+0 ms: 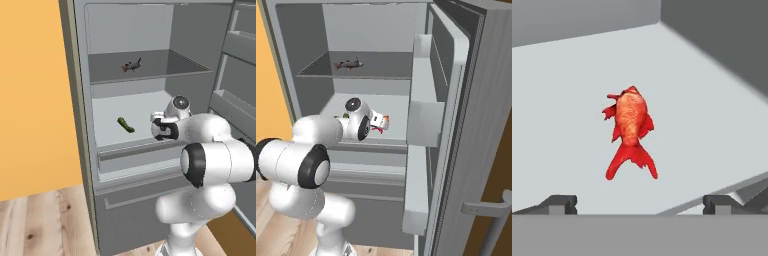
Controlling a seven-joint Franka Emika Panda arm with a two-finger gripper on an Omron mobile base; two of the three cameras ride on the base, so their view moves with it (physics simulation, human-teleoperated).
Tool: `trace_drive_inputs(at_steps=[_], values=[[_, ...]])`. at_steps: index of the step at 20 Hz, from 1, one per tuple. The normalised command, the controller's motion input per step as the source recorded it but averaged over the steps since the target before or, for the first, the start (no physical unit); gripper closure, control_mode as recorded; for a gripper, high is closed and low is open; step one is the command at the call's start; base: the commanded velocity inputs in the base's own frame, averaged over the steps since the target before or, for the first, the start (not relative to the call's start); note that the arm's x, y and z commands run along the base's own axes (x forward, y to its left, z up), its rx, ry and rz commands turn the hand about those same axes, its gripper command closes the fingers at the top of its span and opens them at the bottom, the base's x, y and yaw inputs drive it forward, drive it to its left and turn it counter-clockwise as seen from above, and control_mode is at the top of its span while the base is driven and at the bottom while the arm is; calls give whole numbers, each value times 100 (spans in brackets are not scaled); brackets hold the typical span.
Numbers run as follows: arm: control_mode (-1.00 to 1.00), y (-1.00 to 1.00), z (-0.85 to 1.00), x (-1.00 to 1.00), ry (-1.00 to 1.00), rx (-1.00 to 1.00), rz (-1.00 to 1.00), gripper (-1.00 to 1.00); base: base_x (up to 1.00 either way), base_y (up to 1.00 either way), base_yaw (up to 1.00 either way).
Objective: Place one squash and one fish in each tupperware on the nearby counter, to pack two identical lunches.
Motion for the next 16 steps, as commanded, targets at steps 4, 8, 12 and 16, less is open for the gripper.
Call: trace_drive_inputs(at_steps=[4, 8, 12, 16], values=[[-100, 0, -33, 84, 0, 0, 0, -100, 0, 0, 0], [-100, -2, -37, 75, 2, 0, 0, -100, 0, 0, 0], [-100, -4, -39, 69, 3, 0, 0, -100, 0, 0, 0], [-100, -9, -36, 70, 4, 0, 0, -100, 0, 0, 0]])
